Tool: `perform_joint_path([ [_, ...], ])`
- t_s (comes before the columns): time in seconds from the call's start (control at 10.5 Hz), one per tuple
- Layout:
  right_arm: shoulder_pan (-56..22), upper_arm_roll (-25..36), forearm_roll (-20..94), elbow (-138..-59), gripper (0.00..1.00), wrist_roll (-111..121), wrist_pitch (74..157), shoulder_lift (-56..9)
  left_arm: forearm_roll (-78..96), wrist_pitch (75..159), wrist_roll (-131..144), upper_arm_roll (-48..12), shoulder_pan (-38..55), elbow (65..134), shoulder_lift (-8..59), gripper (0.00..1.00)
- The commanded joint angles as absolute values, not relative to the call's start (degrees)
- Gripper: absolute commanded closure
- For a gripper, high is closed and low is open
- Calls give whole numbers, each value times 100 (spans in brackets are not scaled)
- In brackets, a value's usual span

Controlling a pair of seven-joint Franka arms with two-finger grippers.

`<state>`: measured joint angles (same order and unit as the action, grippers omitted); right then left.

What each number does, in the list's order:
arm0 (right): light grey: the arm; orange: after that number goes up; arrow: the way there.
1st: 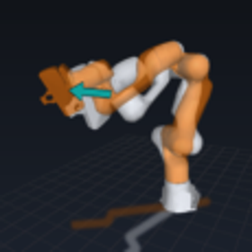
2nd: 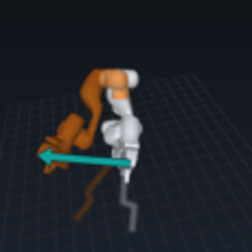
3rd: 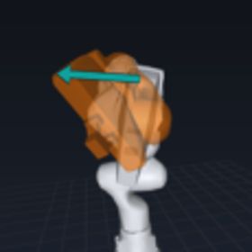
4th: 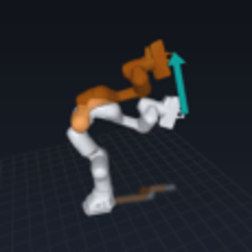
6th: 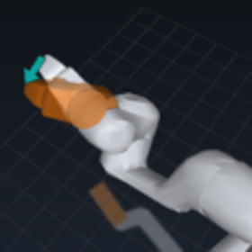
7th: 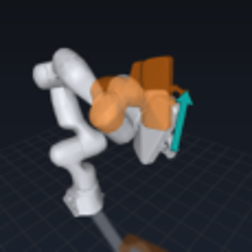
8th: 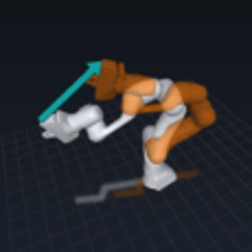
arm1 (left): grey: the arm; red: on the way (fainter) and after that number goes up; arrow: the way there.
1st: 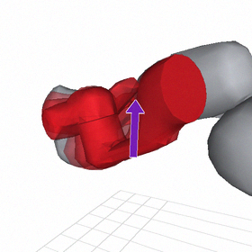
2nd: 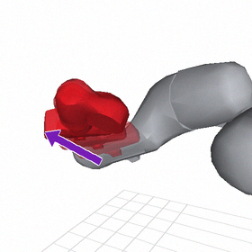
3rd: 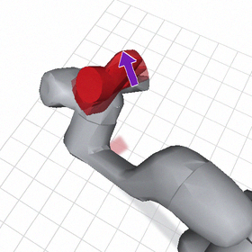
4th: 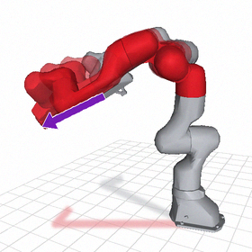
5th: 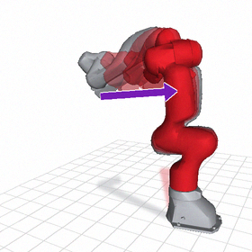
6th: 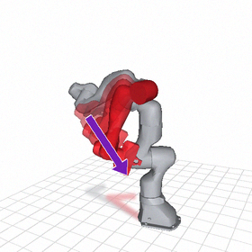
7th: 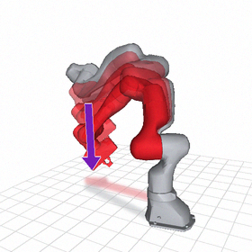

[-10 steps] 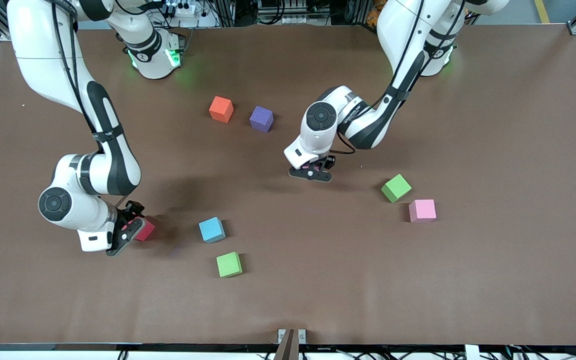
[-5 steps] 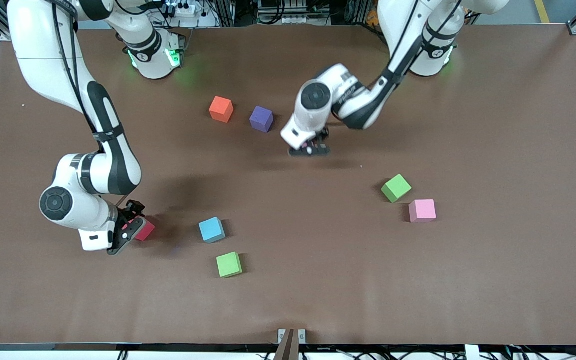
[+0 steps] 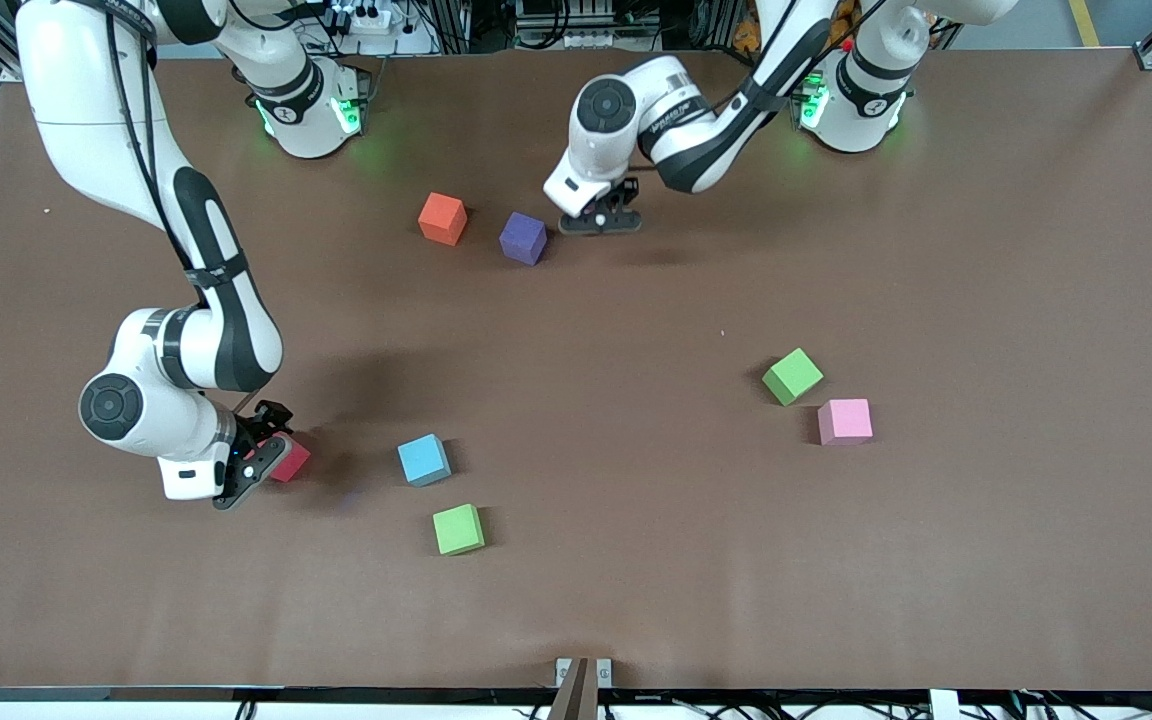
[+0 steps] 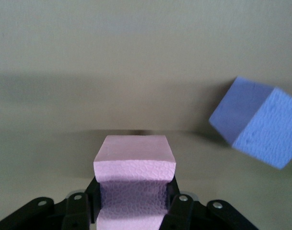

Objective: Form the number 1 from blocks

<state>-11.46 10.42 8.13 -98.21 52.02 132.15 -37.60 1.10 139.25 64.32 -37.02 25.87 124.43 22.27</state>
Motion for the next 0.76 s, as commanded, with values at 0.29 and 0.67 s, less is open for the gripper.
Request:
perform_joint_path([
  [0.29,-1081,1020,1133,-9914,20,5283,13342,-3797,-149,14579,7013,-4175,2469,13034,1951,100],
  [0.67,-932,1020,1670,-10011,98,5648,13333,-3867,-711,14703,7522,-4140,2820,12956,2319,100],
])
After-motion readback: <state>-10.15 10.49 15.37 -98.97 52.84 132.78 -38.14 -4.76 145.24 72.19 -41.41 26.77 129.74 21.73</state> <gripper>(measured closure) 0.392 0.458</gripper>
